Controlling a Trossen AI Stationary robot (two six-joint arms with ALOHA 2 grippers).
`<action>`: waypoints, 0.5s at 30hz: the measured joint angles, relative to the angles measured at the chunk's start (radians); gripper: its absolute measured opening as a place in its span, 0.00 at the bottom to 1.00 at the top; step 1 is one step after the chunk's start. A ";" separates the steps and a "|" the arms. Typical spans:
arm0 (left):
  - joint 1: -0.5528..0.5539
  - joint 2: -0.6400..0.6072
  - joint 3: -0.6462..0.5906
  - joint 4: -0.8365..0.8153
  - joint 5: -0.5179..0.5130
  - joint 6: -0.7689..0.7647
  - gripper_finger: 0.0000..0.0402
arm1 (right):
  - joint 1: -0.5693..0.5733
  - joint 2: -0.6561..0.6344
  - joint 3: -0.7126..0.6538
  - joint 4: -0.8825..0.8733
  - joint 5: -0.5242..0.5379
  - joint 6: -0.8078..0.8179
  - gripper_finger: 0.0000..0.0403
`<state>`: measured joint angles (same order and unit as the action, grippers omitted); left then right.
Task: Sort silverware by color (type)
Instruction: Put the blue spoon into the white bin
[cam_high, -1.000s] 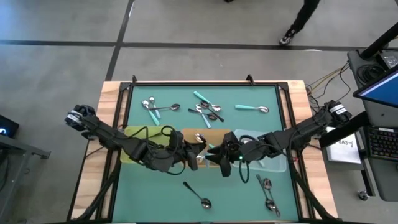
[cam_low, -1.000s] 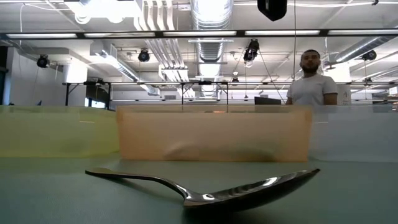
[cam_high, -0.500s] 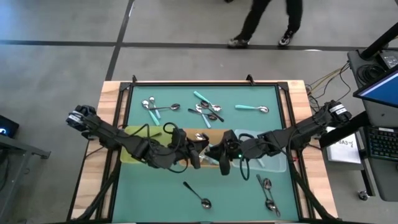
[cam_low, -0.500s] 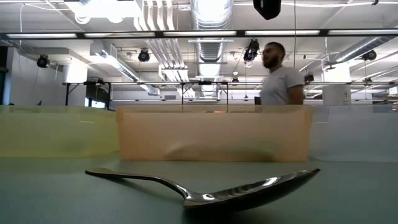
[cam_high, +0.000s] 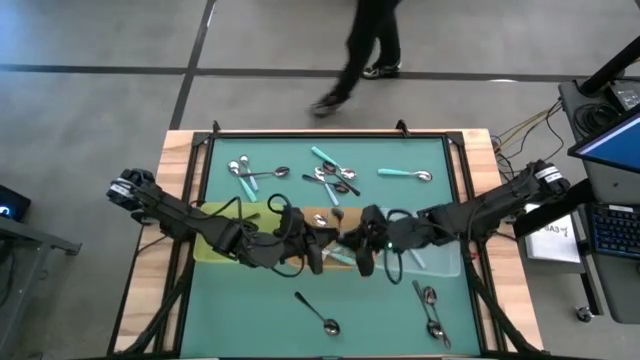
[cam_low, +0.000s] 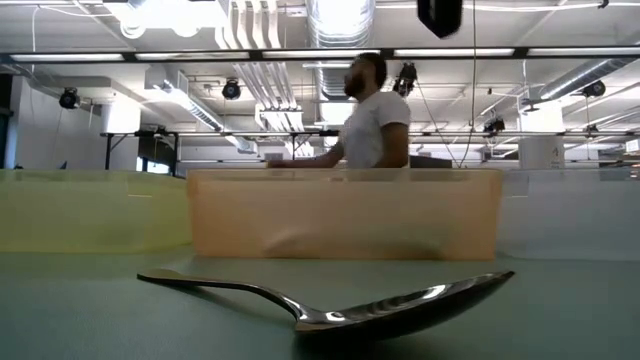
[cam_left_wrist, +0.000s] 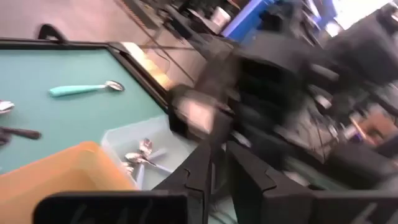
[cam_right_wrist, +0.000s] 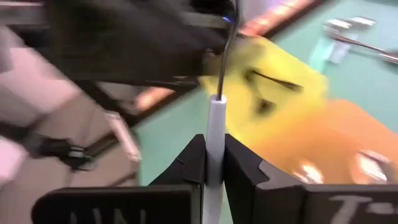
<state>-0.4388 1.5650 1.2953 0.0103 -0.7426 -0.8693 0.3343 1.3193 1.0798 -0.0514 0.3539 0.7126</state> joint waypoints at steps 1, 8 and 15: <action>-0.003 0.000 0.000 0.003 0.005 0.017 0.09 | -0.009 -0.016 0.000 -0.067 0.011 0.016 0.06; -0.001 -0.002 0.001 -0.002 0.039 0.049 0.16 | -0.051 -0.128 0.000 -0.630 -0.004 0.201 0.06; -0.002 -0.002 0.001 -0.013 0.045 0.050 0.17 | -0.038 -0.125 -0.012 -1.196 -0.082 0.411 0.06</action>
<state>-0.4412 1.5635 1.2961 -0.0031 -0.6975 -0.8195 0.2963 1.1943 1.0682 -1.2478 0.2719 1.1232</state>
